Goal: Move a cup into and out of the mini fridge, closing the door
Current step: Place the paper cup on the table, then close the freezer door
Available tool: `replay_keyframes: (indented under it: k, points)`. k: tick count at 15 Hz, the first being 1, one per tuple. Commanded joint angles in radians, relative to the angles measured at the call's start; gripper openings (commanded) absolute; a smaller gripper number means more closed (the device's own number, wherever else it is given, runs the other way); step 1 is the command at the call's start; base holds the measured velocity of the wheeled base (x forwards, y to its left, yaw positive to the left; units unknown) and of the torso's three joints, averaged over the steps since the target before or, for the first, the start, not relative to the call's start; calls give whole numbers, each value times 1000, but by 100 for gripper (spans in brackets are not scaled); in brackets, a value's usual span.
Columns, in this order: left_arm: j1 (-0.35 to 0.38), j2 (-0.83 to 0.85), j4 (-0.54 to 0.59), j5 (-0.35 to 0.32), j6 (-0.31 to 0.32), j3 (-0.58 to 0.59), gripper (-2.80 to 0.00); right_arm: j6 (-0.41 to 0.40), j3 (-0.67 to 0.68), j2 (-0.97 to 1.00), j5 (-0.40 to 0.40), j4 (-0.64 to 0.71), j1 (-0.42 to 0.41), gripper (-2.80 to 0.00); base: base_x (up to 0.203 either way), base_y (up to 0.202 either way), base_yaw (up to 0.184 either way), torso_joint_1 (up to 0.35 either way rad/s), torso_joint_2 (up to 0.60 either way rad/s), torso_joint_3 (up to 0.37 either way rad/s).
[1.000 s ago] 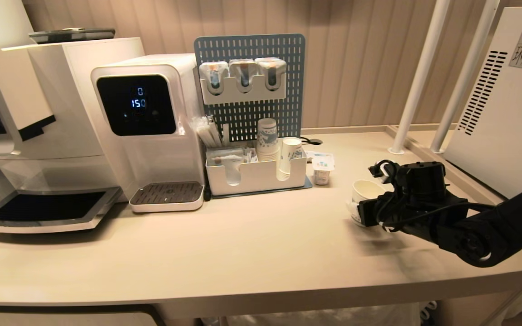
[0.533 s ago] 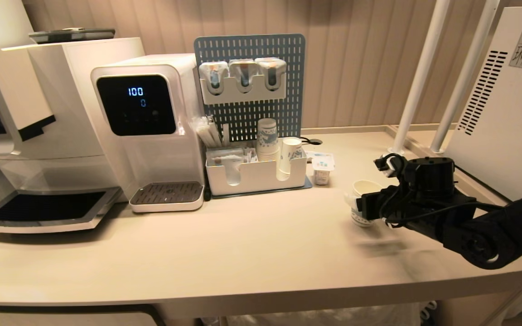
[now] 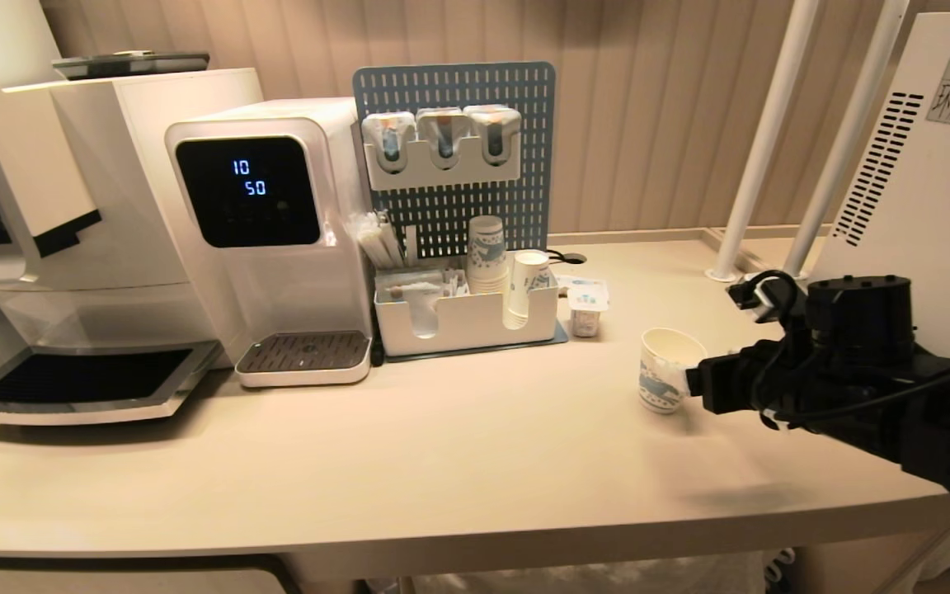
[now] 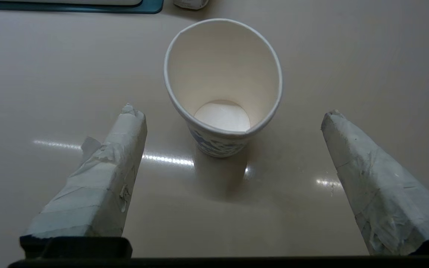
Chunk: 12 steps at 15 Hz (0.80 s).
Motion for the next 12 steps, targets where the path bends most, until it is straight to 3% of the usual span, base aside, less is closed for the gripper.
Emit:
replay_keyframes:
  k: [1, 4, 5, 7, 12]
  points:
    - [0, 2, 0, 0, -1, 2, -280, -6, 13, -157, -2, 81, 0, 0, 0, 0, 0, 0, 0, 0]
    - [0, 0, 0, 0, -1, 2, -280, -36, 53, -347, -46, 234, -3, 0, 0, 0, 0, 0, 0, 0]
    - [0, 2, 0, 0, -1, 2, -280, -53, 77, -397, -96, 265, -3, -280, 0, 0, 0, 0, 0, 0]
    - [0, 2, 0, 0, -1, 2, -280, -81, 129, -478, -169, 311, -7, -280, 0, 0, 0, 0, 0, 0]
    - [0, 2, 0, 0, -1, 2, -280, -145, 193, -633, -188, 355, -7, -280, 0, 0, 0, 0, 0, 0]
